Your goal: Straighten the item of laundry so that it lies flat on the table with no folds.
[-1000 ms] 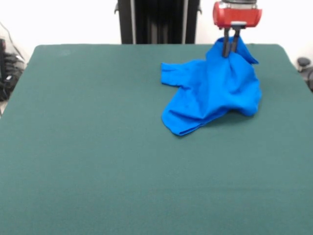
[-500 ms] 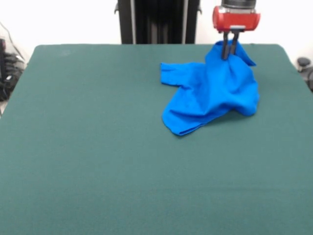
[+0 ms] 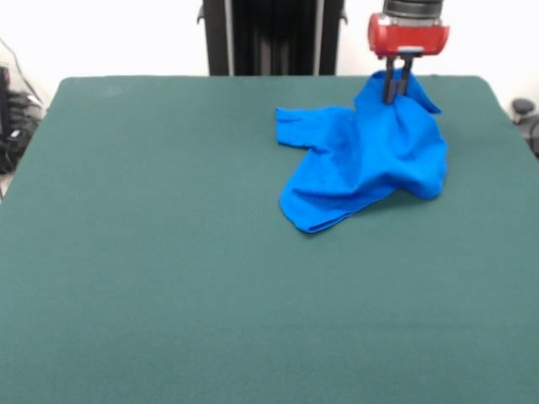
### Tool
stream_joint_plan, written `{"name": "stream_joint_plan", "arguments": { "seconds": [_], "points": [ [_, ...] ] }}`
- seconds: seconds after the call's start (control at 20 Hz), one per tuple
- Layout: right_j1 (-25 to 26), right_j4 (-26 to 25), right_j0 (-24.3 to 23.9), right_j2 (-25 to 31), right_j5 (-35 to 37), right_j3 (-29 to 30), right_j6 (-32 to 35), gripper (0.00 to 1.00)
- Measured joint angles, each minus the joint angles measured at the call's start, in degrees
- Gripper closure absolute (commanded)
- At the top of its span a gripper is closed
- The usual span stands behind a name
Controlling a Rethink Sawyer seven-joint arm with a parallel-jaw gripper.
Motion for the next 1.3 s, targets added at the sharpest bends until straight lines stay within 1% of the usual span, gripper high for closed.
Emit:
{"name": "stream_joint_plan", "arguments": {
  "seconds": [0.75, 1.3],
  "points": [
    [0.0, 0.9, 0.8, 0.0, 0.0, 0.0, 0.0, 1.0],
    [0.0, 2.5, 2.0, 0.0, 0.0, 0.0, 0.0, 1.0]
  ]
}}
